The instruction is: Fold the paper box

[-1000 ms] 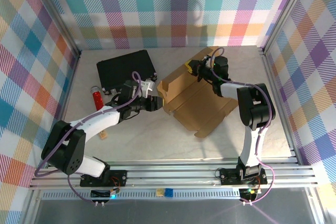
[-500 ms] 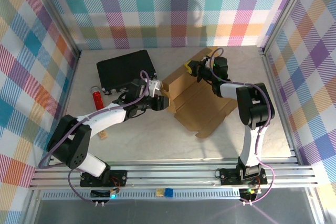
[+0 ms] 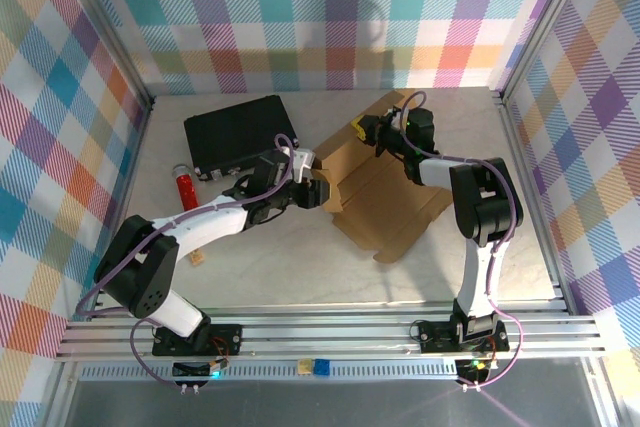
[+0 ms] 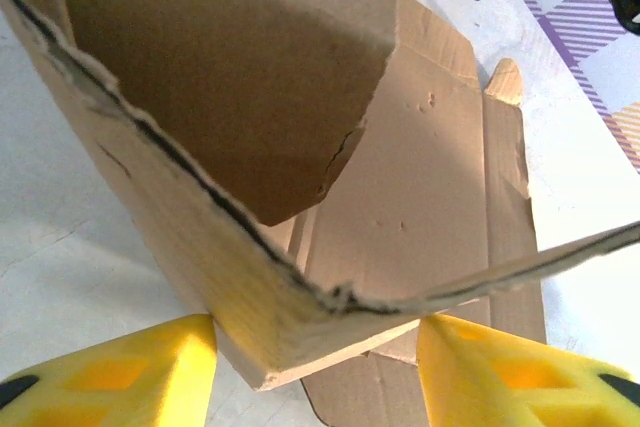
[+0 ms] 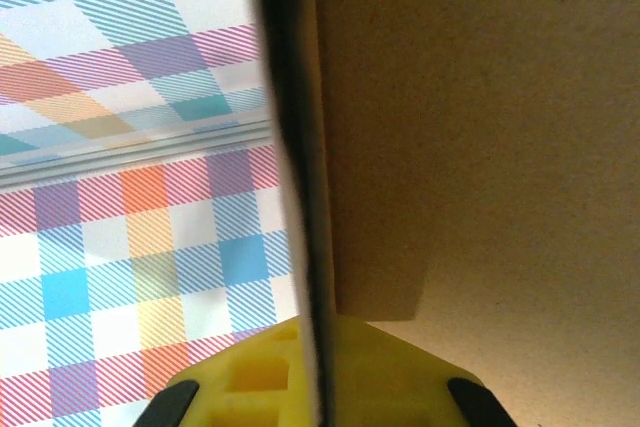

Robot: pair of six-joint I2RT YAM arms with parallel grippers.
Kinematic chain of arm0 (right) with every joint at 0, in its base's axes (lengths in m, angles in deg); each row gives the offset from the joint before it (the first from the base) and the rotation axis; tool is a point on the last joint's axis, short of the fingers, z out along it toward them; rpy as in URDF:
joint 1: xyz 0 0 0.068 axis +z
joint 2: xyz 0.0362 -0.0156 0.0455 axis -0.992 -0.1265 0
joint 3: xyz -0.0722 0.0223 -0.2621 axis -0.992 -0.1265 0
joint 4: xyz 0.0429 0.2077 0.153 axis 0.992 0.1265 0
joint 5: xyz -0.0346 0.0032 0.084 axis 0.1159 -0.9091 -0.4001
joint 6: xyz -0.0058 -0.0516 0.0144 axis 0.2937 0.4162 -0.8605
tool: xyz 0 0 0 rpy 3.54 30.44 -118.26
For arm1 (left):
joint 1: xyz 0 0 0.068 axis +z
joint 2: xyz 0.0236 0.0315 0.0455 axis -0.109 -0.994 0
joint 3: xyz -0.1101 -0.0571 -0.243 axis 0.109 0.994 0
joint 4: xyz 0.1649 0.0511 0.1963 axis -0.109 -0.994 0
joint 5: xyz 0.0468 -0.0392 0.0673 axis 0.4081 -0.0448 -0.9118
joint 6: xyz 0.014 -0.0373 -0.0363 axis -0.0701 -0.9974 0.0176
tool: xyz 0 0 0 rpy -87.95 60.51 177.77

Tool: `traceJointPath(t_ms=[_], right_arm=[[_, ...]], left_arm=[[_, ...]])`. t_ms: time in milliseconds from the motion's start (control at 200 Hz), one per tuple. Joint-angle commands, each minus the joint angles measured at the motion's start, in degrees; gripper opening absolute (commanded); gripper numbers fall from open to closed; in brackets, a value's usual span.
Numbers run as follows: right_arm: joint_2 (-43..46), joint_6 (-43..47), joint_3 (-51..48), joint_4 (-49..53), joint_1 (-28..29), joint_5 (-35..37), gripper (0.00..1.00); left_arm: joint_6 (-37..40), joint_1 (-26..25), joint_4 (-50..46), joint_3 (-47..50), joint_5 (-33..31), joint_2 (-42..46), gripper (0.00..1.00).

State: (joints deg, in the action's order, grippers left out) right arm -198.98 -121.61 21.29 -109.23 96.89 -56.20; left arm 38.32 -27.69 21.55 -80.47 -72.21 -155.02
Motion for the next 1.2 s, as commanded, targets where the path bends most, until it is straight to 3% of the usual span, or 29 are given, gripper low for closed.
traceJointPath(t_ms=[0,525,760,790,880,1035,1195], right_arm=[[-1.19,-1.12,1.94,-1.36,-0.35,-0.66,0.0],[-1.54,-1.69,2.52,-0.55,-0.35,-0.33,0.0],[-1.63,-1.68,2.79,-0.02,-0.38,-0.32,0.0],[-1.57,-1.69,2.8,0.07,-0.35,-0.19,0.0],[-1.56,-2.17,2.51,-0.3,-0.31,0.27,0.0],[-2.07,-3.65,2.31,-2.25,-0.19,0.91,0.0],[-2.07,-3.8,2.26,-2.21,-0.05,1.18,0.0]], left_arm=[[0.01,-0.59,4.63,0.11,-1.04,-0.26,0.59],[0.7,-1.81,6.76,-0.22,-0.03,-1.71,0.64],[0.22,-1.9,5.33,-0.54,-4.4,-2.49,0.67],[0.01,-1.99,5.52,-0.57,-4.84,-2.58,0.72],[-0.34,-2.68,5.27,-0.91,-6.56,-2.74,0.74],[-0.61,-4.23,3.59,-1.72,-11.65,-3.79,0.7],[-0.88,-5.48,3.51,-2.7,-15.38,-5.06,0.59]])
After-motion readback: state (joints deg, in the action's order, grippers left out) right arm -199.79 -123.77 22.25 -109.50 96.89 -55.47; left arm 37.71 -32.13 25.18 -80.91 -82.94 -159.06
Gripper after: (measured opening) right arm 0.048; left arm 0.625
